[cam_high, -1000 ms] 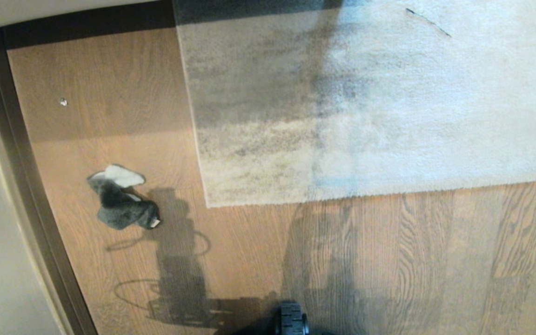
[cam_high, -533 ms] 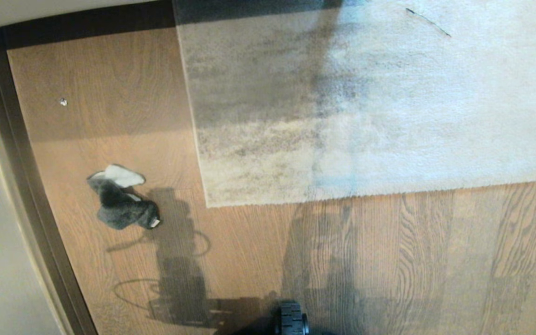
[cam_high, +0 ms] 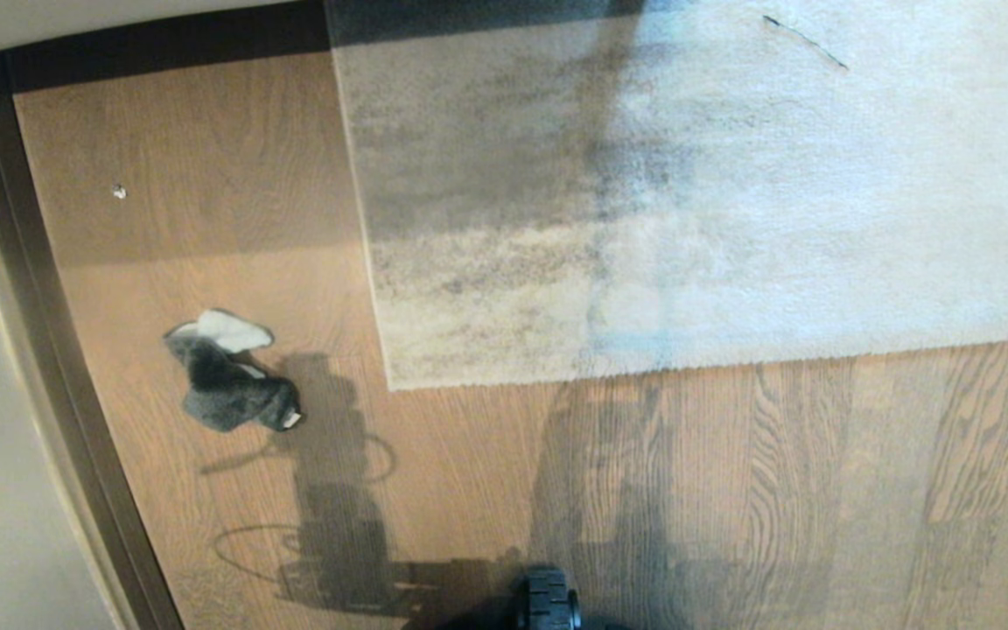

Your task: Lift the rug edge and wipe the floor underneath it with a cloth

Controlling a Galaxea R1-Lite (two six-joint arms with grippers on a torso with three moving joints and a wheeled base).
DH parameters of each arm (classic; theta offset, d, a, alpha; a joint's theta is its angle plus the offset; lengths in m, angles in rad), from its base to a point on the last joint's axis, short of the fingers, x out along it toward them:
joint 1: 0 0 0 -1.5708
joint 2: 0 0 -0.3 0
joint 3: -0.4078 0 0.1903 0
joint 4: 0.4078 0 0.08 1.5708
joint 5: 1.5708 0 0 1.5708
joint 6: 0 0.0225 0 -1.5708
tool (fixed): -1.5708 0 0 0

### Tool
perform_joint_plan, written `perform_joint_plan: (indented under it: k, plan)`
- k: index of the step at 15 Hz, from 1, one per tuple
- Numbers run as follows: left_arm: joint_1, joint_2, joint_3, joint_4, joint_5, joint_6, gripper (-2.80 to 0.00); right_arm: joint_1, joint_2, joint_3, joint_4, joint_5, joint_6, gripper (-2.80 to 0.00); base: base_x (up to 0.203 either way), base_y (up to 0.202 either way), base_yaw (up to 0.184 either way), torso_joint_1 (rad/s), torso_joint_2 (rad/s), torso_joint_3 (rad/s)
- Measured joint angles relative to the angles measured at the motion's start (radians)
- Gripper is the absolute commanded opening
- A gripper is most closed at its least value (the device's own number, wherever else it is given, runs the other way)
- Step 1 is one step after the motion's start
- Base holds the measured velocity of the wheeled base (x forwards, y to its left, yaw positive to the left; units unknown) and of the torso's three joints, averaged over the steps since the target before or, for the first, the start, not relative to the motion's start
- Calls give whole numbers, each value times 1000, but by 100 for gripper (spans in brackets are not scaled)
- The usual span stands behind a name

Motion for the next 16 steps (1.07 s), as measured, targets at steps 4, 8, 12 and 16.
perform_joint_plan:
  k: [4,8,12,16]
  plan:
    - [0,0,0,0,1,0,-280,0,0,0,0,0,0,-280,0,0,0,0,0,0]
    - [0,0,0,0,0,0,-280,0,0,0,0,0,0,-280,0,0,0,0,0,0]
    - [0,0,0,-1,2,-12,-280,0,0,0,0,0,0,-280,0,0,0,0,0,0]
    - [0,0,0,-1,1,-13,-280,0,0,0,0,0,1,-280,0,0,0,0,0,0]
